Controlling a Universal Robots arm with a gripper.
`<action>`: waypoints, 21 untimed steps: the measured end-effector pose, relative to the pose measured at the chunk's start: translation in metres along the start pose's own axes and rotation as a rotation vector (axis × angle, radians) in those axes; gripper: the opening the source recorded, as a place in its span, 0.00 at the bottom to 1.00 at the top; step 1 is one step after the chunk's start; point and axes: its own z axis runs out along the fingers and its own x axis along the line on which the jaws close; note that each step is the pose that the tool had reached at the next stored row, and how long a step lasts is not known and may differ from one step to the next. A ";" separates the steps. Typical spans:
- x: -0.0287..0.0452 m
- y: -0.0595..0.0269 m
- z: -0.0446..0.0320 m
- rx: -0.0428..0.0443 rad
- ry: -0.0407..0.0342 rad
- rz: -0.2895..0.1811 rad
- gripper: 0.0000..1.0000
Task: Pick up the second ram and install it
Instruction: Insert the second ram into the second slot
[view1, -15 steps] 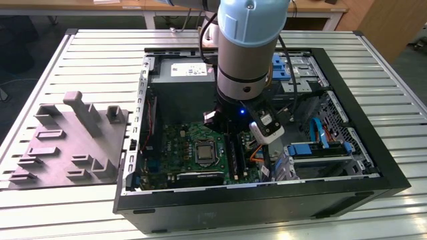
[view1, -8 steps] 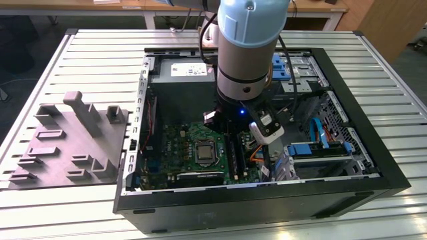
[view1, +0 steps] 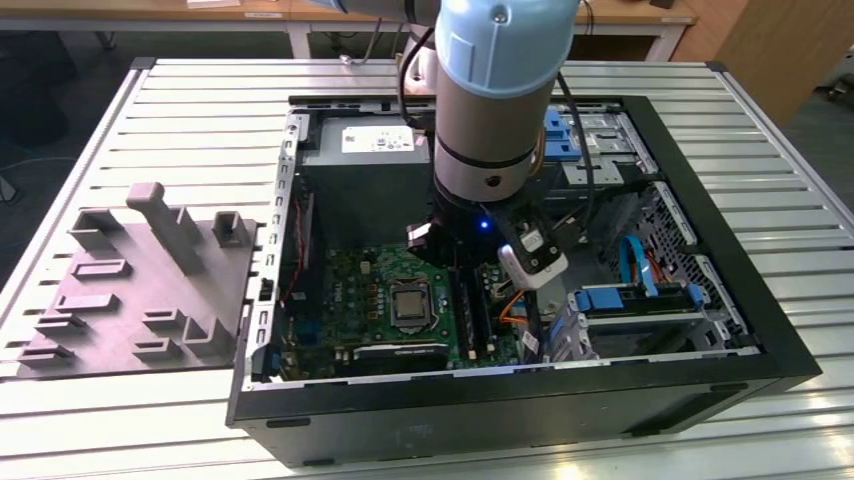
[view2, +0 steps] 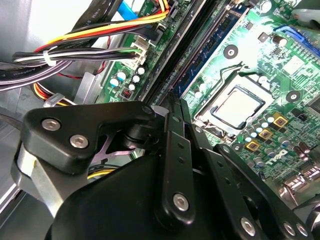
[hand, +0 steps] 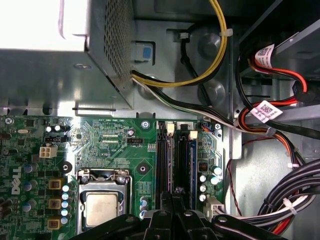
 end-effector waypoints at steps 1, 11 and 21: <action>0.0000 0.0000 0.0002 -0.0008 -0.0001 0.000 0.11; 0.0002 -0.0002 0.0026 -0.0051 -0.0005 0.000 0.11; 0.0003 -0.0003 0.0034 -0.0052 -0.0006 0.000 0.11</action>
